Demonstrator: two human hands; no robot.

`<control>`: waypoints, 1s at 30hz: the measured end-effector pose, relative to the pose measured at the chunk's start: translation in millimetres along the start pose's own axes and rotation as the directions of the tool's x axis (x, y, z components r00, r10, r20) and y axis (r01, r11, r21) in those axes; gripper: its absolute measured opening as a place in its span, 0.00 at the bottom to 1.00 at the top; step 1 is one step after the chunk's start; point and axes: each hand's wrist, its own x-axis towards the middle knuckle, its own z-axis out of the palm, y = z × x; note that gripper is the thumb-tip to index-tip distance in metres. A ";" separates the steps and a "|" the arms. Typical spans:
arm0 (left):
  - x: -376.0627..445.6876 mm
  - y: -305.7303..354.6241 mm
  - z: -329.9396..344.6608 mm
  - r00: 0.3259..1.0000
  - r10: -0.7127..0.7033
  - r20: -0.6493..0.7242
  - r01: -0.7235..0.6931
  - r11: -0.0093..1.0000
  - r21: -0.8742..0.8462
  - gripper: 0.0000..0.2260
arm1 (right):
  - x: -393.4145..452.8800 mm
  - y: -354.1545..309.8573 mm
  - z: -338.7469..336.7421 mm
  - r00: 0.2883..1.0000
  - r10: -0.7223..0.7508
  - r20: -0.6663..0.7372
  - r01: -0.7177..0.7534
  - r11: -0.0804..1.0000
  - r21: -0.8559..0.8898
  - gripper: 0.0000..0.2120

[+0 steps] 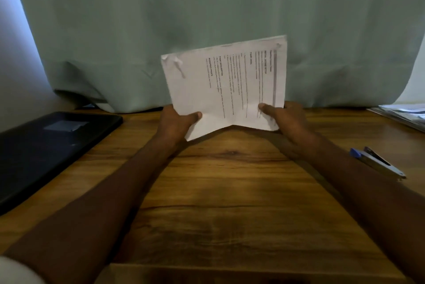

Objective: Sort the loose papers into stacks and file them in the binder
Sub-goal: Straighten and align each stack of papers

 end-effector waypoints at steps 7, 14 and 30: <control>5.6 -9.0 2.8 0.932 -0.260 0.252 0.336 0.881 -0.334 0.24 | 15.7 4.4 -12.1 0.970 0.194 0.146 -0.236 0.896 0.376 0.20; -15.3 1.4 25.9 0.839 -0.231 0.493 0.377 0.900 -0.219 0.24 | 29.4 14.7 -15.0 0.986 0.155 0.056 -0.162 0.843 0.513 0.20; 4.0 20.9 -20.3 0.894 -0.173 0.414 0.109 0.979 0.174 0.24 | 18.0 14.6 -15.3 0.852 0.162 0.497 -0.156 0.986 -0.053 0.23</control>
